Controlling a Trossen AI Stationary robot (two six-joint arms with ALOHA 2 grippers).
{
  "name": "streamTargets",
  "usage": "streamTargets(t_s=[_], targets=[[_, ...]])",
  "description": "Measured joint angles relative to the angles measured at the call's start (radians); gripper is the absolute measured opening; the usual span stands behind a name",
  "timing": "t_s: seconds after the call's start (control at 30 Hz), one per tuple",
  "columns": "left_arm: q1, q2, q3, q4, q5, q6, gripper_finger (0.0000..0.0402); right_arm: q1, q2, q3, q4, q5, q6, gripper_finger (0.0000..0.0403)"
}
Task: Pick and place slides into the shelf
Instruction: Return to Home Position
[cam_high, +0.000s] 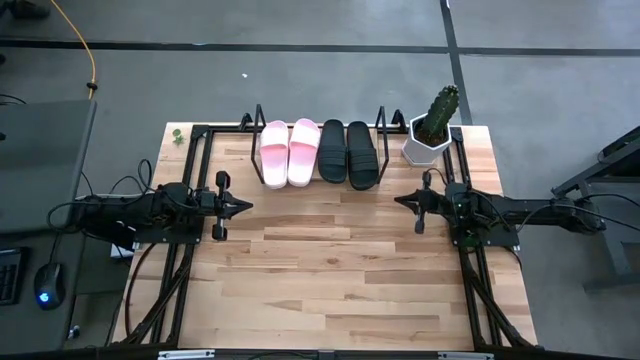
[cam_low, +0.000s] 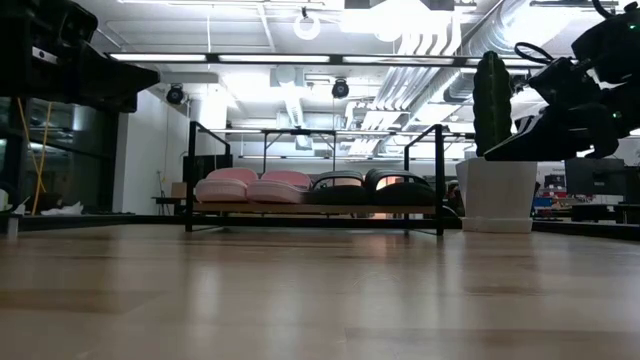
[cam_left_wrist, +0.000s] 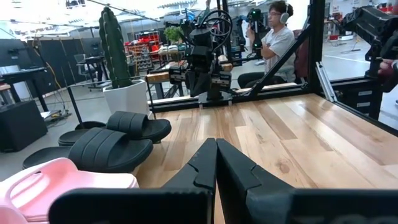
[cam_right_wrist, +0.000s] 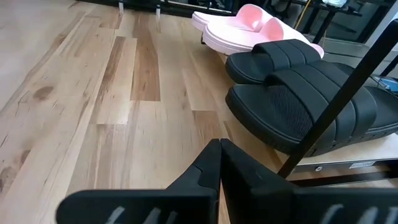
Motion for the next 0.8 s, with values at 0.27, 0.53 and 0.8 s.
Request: streamTargets(t_s=[0.27, 0.53, 0.8], targets=[[0.000, 0.000, 0.000, 0.000, 0.000, 0.001, 0.0001, 0.000, 0.000, 0.000, 0.000, -0.001, 0.000, 0.0000], [0.000, 0.000, 0.000, 0.001, 0.000, 0.001, 0.0001, 0.000, 0.000, 0.000, 0.000, -0.001, 0.000, 0.0000], [0.000, 0.000, 0.000, 0.001, 0.000, 0.002, 0.0001, 0.027, -0.094, 0.000, -0.003, -0.004, 0.000, 0.0000]])
